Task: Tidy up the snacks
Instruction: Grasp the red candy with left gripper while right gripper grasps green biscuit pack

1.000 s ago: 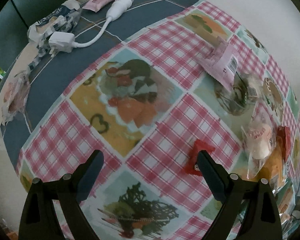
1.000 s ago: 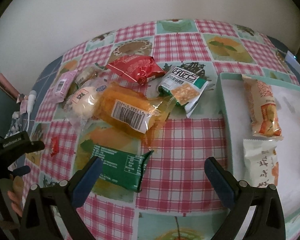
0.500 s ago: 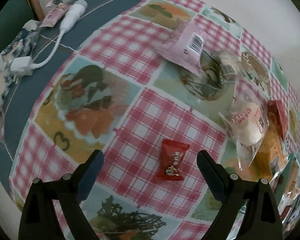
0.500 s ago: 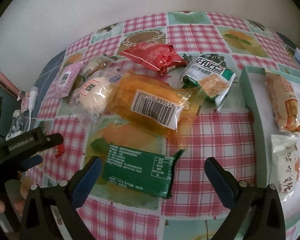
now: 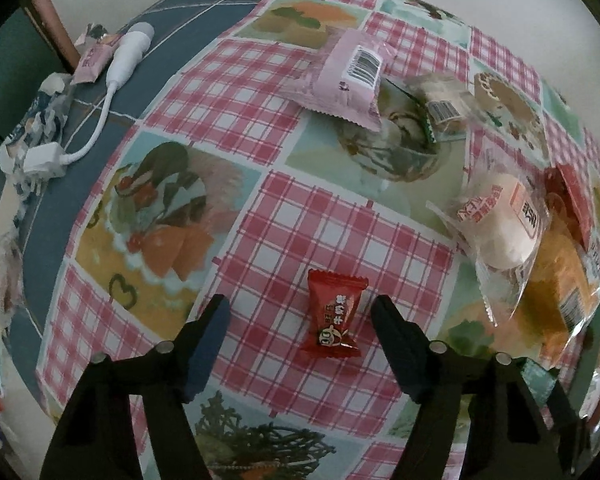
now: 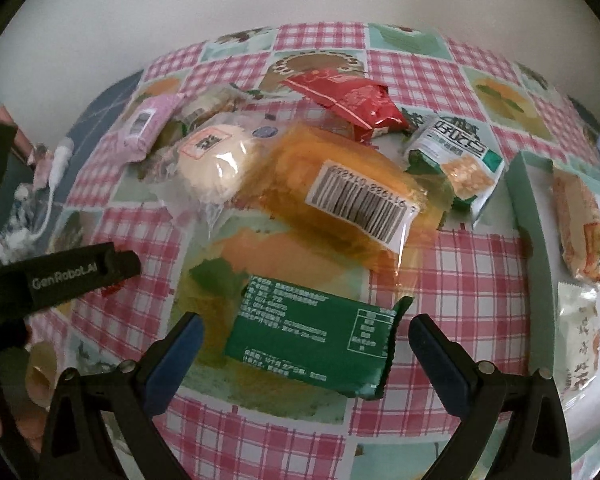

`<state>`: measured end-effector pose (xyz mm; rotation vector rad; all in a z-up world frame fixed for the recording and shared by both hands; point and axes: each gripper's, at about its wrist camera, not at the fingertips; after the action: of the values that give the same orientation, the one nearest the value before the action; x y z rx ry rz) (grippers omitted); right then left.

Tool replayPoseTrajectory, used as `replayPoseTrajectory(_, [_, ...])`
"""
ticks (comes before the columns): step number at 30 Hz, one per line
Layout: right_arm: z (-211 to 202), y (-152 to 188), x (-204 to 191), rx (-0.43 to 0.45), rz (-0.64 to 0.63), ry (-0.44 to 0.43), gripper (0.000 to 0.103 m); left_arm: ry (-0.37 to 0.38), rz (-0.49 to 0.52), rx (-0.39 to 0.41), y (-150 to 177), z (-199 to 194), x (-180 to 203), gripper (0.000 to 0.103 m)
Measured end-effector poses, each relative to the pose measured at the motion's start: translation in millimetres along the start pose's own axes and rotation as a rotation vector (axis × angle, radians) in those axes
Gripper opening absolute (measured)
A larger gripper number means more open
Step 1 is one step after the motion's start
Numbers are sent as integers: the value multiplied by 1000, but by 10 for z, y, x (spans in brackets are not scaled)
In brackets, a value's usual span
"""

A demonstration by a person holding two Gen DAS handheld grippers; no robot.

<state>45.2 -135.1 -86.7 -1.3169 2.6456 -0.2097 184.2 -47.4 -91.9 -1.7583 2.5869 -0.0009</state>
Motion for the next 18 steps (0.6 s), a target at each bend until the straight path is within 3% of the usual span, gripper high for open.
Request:
replayPoseTrajectory(2, [30, 8, -51, -2, -19, 25, 103, 0, 9, 8, 37, -22, 37, 58])
replayPoseTrajectory(12, [118, 9, -155, -11, -43, 77, 103, -6, 31, 15, 26, -33, 294, 37])
replayPoseTrajectory(15, [91, 40, -61, -13, -27, 74, 103, -5, 17, 17, 32, -84, 181, 31])
replayPoseTrajectory(18, [69, 16, -3, -7, -21, 79, 93, -7, 9, 18, 28, -81, 180, 22])
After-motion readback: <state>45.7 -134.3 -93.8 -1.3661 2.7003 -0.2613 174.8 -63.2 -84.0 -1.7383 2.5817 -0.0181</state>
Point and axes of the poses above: each gripper's, at about its wrist camera, not at the fingertips, and z roughly the way its jaws point, x to its right, y to its underside, and after that the axes turned 14 degrees about -x, right-handed
